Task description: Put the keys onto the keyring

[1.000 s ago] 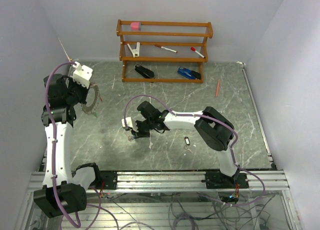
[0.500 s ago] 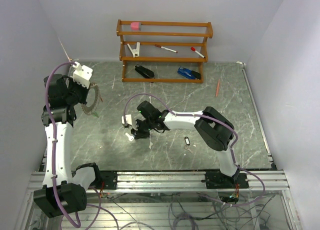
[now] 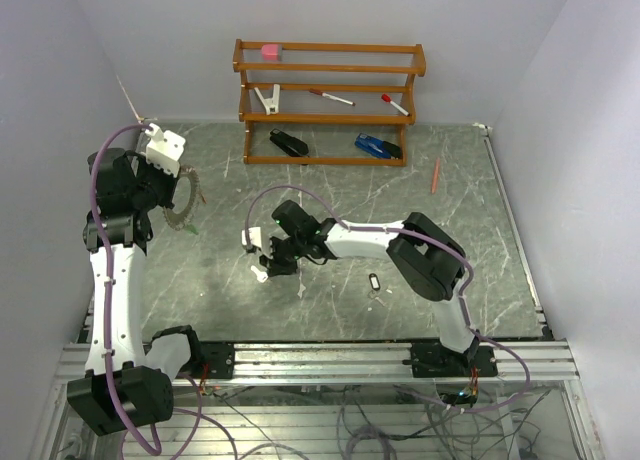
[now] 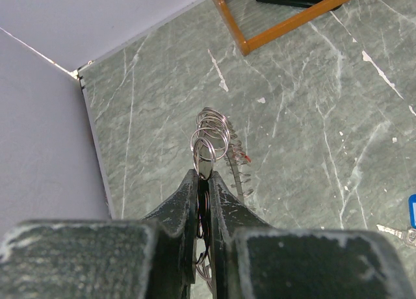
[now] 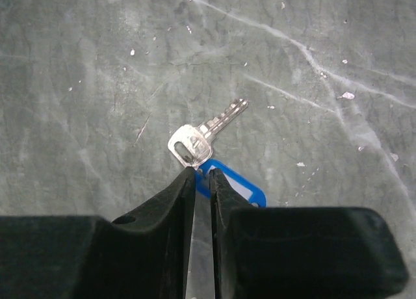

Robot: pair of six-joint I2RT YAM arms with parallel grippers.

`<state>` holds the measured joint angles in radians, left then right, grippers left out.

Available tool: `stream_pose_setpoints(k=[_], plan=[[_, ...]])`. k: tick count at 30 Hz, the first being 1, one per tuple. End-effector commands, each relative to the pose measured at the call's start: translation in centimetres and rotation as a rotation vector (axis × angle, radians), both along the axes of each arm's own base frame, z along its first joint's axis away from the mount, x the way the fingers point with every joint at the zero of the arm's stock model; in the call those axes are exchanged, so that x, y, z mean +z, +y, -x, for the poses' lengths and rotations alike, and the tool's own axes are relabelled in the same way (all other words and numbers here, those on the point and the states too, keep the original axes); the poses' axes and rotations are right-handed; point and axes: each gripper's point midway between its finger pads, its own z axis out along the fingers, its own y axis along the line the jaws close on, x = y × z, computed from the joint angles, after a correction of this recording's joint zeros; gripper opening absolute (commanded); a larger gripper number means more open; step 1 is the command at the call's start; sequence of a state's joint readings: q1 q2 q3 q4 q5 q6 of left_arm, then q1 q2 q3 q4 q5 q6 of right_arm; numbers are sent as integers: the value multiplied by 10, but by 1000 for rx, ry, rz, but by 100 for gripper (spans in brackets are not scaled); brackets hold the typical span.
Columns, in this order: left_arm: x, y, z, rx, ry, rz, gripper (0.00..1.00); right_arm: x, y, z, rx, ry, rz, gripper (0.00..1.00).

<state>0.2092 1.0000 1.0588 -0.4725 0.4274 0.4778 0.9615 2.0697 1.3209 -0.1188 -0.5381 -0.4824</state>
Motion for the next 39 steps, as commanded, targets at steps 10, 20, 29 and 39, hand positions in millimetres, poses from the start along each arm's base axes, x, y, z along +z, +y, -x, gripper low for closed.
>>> stream_pose_setpoints(k=[10,20,29,39], plan=[[19,-2,-5,-22,-76,0,7,-7,8,1,5,34,22,0],[15,-29,2,-185,-31,45,7,8,-1,-1,-98,44,13,0],[22,-66,13,-385,-21,157,7,127,-28,-25,-400,-30,-90,0],[28,-140,61,-718,-4,205,7,247,-44,-16,-520,13,-302,0]])
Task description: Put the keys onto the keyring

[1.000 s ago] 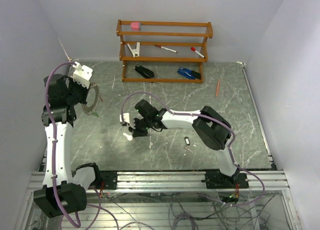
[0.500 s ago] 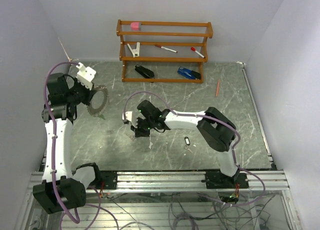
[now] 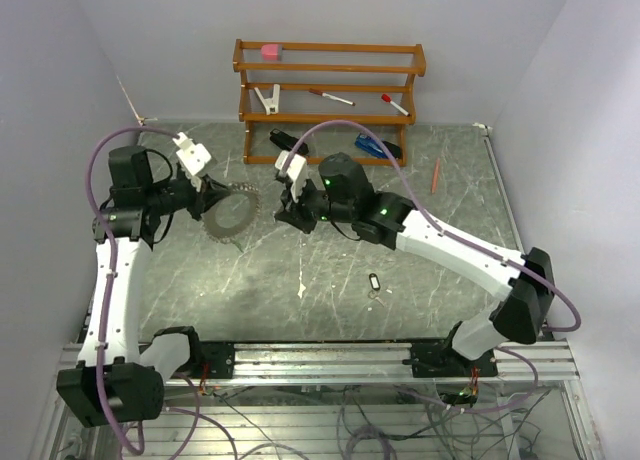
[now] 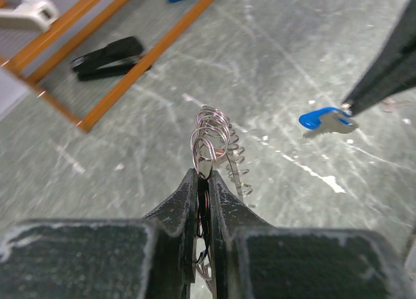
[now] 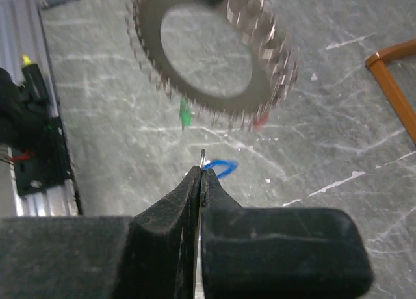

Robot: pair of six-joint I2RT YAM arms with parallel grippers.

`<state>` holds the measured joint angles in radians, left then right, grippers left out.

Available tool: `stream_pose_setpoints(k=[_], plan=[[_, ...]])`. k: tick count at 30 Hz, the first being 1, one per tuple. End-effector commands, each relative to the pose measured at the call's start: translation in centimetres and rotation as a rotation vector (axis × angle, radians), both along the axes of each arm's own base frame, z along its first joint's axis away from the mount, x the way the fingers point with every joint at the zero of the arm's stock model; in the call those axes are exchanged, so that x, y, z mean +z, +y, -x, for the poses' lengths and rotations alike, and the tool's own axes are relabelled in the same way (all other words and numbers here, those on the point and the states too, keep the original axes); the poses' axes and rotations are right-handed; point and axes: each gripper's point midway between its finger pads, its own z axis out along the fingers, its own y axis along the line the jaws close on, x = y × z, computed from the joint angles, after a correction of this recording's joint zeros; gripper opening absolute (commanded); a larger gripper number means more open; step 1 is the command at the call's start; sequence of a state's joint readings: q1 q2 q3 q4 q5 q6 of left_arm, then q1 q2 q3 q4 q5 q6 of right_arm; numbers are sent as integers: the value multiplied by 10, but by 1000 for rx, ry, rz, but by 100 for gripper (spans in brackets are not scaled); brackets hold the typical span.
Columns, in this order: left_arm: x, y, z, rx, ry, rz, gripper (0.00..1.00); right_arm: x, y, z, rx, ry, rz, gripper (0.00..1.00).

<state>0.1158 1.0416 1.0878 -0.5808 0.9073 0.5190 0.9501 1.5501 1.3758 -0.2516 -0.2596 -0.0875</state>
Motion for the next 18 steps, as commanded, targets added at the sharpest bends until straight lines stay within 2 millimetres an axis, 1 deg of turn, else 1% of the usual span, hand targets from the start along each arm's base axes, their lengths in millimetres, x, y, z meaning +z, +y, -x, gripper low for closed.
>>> stream_pose_setpoints(k=[1,3,6,9,10,14,16,18], plan=[[25,-39,29,-188,-81,22,7,18,-8,6,-59,79,-39,0],[24,-44,31,-196,-80,28,7,30,-7,9,-53,76,-86,0],[26,-44,30,-183,-77,35,7,46,-5,10,-52,72,-132,0],[30,-43,31,-188,-79,27,7,56,-4,7,-67,59,-151,0],[31,-51,36,-222,-76,30,7,60,-5,5,-76,50,-159,0],[33,-59,44,-254,-61,52,7,74,-3,-1,-97,20,-195,0],[33,-61,45,-253,-61,61,7,79,-1,-4,-106,11,-216,0],[33,-61,46,-251,-64,62,7,79,2,-6,-113,4,-223,0]])
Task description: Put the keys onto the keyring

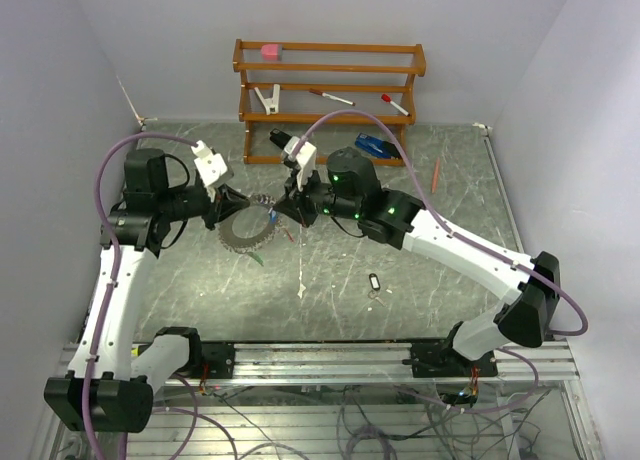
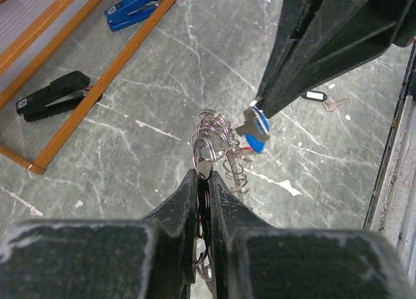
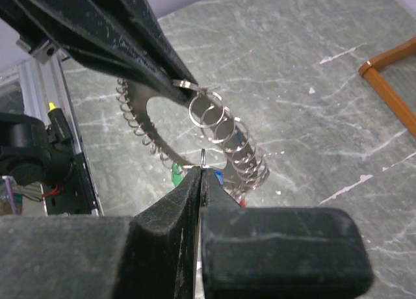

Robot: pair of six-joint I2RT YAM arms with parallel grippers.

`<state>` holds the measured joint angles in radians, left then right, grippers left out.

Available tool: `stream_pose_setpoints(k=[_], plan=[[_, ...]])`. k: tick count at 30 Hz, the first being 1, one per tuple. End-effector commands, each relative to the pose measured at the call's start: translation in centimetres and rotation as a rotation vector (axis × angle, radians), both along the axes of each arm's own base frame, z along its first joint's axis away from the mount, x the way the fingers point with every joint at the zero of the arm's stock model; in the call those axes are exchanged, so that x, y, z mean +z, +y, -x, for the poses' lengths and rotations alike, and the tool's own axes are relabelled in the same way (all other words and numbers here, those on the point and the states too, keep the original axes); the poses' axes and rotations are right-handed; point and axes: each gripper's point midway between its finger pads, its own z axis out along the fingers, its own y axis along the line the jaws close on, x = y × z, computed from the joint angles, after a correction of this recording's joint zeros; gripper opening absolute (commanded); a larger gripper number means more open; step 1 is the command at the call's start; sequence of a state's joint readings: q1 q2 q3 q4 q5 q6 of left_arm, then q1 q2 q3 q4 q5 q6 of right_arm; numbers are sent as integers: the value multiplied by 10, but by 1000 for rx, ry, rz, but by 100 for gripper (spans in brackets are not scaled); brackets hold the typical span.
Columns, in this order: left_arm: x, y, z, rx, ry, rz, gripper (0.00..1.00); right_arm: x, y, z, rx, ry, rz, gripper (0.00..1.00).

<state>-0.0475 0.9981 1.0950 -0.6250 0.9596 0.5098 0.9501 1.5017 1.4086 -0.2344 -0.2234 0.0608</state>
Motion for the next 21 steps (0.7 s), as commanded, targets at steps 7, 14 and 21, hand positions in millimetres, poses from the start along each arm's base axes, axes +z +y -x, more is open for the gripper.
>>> stream_pose_setpoints(k=[7,14,21], plan=[[21,-9,4,-13,-53,31,7,44,18,-7,-18,-69,-107,0],[22,-10,2,6,-50,31,7,47,38,1,4,-76,-102,0],[25,-10,3,3,-56,31,7,40,43,11,6,-63,-88,0]])
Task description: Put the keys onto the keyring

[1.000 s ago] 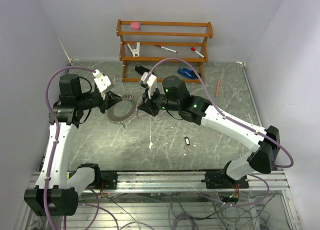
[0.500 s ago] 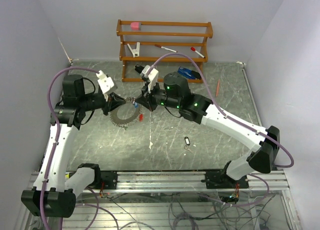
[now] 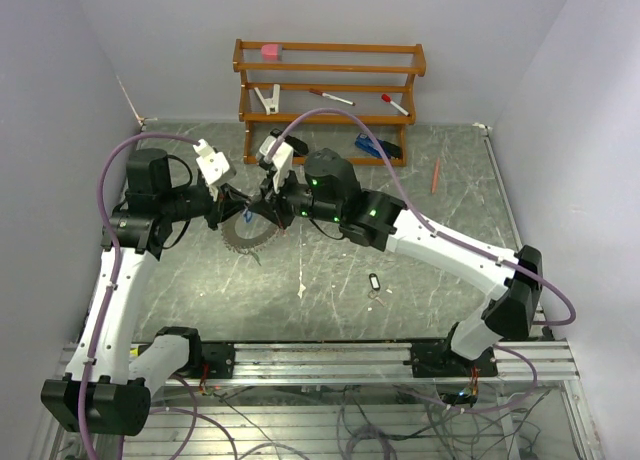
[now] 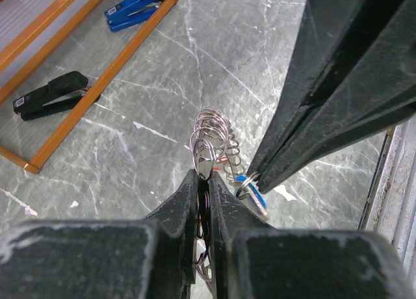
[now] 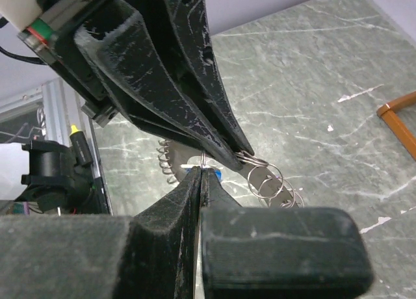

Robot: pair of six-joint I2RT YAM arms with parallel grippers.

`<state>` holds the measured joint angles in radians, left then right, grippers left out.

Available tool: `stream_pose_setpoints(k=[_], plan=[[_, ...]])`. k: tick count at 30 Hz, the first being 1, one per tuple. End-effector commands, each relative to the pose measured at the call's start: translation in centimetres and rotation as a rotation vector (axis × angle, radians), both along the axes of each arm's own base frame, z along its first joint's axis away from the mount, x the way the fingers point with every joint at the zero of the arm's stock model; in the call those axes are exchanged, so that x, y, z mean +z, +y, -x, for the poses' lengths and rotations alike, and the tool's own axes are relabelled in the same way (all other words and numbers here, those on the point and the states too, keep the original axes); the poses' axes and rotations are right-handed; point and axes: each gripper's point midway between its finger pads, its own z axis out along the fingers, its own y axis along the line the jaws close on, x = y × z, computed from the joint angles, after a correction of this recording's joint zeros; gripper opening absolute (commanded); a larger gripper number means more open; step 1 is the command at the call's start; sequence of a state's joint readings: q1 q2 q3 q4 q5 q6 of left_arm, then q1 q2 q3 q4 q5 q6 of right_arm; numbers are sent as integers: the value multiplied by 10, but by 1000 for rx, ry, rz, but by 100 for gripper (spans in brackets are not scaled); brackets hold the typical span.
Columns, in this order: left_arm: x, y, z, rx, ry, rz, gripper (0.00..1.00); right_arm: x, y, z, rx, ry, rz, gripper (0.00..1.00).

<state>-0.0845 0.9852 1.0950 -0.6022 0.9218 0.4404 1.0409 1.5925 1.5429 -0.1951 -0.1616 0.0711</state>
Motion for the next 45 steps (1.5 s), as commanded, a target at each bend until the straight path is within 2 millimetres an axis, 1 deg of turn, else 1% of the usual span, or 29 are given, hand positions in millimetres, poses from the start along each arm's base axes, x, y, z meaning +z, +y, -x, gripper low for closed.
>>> stream_pose_setpoints(k=[1,6,12,23,33,37,45], plan=[[21,-3,0,-12,-79,13,7,9,-1,-1,-24,-9,-22,0],[23,-4,2,-17,-81,14,7,9,-4,-1,-48,-14,-18,0],[23,-4,4,-21,-78,9,7,10,-12,-9,-102,-30,-4,0],[26,-8,10,-57,-69,27,7,7,-19,-16,-153,-46,12,0],[27,-11,15,-85,-59,34,7,9,-17,-20,-174,-55,-2,0],[28,-12,17,-94,-58,38,7,15,-19,-22,-190,-63,-23,0],[28,-14,24,-132,-76,30,7,12,-18,-22,-188,-52,-13,0]])
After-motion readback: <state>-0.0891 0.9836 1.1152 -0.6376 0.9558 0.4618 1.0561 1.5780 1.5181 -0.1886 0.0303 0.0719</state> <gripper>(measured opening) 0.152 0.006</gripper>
